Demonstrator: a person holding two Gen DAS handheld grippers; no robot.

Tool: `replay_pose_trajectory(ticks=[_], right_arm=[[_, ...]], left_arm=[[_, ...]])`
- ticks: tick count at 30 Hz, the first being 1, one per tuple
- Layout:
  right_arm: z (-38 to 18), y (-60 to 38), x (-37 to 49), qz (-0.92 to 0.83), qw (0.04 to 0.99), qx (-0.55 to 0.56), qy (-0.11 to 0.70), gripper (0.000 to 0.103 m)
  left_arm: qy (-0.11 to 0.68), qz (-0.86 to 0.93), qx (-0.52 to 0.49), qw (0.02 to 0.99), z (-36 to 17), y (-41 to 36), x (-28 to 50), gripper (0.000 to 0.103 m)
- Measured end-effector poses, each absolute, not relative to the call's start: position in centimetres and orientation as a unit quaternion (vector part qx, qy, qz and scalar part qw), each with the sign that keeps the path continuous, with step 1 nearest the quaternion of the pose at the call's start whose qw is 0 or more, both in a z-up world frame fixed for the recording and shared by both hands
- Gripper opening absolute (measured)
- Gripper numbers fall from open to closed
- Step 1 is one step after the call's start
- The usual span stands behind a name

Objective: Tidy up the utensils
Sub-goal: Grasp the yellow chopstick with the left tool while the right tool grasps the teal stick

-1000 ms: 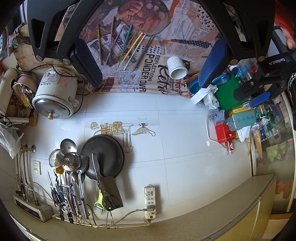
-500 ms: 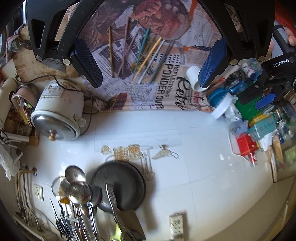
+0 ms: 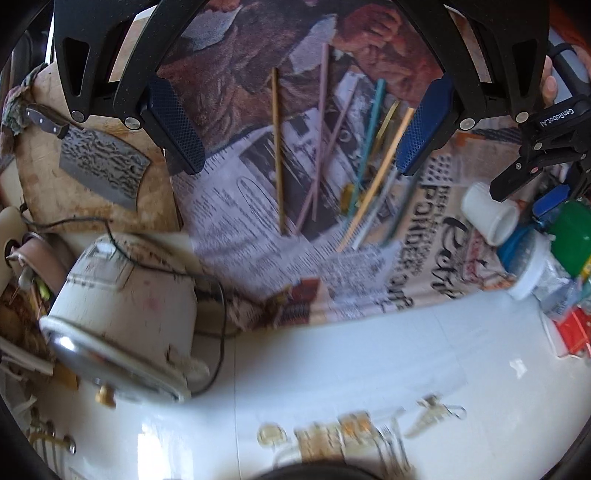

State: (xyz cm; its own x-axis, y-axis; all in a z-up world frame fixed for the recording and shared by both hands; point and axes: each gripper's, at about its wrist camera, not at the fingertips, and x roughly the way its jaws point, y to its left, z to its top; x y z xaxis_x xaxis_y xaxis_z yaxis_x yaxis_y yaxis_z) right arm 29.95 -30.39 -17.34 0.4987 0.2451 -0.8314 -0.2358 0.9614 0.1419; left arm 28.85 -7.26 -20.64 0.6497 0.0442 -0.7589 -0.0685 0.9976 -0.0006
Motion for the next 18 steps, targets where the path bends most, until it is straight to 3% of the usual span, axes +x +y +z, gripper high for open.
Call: replay_pose_trajectory(ticks=[4, 8, 12, 16, 18], right_arm=[[-21.1, -31.0, 32.6, 0.135, 0.841, 0.012, 0.524, 0.091], [-24.0, -31.1, 34.5, 0.146, 0.814, 0.020, 0.562, 0.069], [-25.7, -30.4, 35.5, 0.174, 0.793, 0.036, 0.582, 0.061], [-26.2, -29.2, 36.1, 0.199, 0.787, 0.036, 0.583, 0.055], [-26.4, -28.8, 36.4, 0.210, 0.783, 0.037, 0.585, 0.054]], left_arm=[[0.455, 0.047, -0.014, 0.889, -24.7, -7.9, 32.0, 0.103], [0.496, 0.034, -0.008, 0.867, -27.7, -9.0, 34.8, 0.081], [0.528, -0.003, -0.030, 0.849, -29.9, -9.7, 36.6, 0.067], [0.563, -0.051, -0.061, 0.823, -31.8, -9.9, 38.2, 0.033], [0.576, -0.066, -0.074, 0.811, -32.5, -9.9, 38.7, 0.026]])
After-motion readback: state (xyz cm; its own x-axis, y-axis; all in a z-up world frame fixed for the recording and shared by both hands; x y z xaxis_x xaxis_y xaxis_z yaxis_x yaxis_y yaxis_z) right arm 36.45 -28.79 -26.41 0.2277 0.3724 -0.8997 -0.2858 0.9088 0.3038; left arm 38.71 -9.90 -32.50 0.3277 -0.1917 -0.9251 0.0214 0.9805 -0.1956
